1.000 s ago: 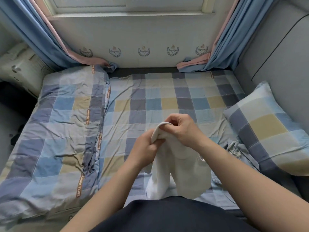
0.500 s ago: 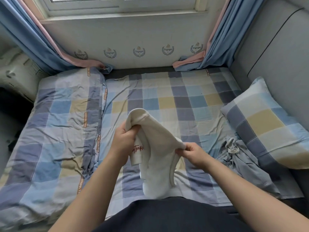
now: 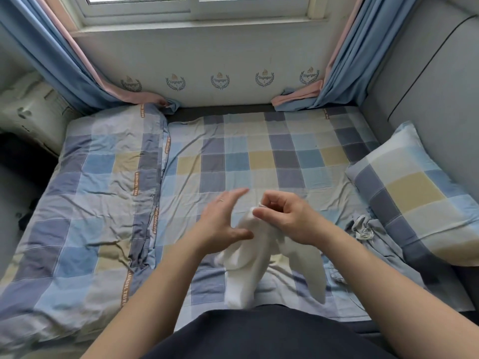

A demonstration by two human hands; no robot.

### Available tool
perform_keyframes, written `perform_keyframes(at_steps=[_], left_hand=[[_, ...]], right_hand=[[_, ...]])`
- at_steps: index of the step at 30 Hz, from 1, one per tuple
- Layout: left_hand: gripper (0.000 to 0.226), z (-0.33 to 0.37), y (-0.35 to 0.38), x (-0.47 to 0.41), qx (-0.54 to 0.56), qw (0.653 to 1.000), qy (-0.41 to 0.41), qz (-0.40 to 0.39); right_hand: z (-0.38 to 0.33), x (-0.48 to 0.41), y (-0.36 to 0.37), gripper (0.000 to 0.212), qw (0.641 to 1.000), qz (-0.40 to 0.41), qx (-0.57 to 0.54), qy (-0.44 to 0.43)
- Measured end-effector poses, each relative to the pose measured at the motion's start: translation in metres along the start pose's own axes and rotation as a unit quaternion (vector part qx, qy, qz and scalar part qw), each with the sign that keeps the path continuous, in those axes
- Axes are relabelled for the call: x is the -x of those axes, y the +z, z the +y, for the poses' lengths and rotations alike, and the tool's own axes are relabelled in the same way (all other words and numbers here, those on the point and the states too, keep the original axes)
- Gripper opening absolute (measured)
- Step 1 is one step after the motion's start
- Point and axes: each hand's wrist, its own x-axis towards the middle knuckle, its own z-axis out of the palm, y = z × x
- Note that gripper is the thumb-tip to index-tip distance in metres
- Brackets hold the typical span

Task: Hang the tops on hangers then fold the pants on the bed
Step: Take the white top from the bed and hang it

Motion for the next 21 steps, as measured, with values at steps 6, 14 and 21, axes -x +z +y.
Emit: perform_keyframes(at_steps=[6,14,21], left_hand=[[0.016,0.008,0.020,0.000,0.081,0.995,0.032,0.058],[0.028,0.009,0.028,0.007,0.147,0.920,-0.010,0.364],[0.036,0.017,-0.004,0.004,0.464,0.857,-0.005,0.226]], right_hand=[[-0.003,0.018,-0.014,0.023,0.999,-0.025,-0.028,0.031],[0.015,0.055,-0.016,0.017,0.967,-0.170,0.032,0.186],[0.017,0.043,0.001,0.017,0.994,-0.030,0.016,0.102]])
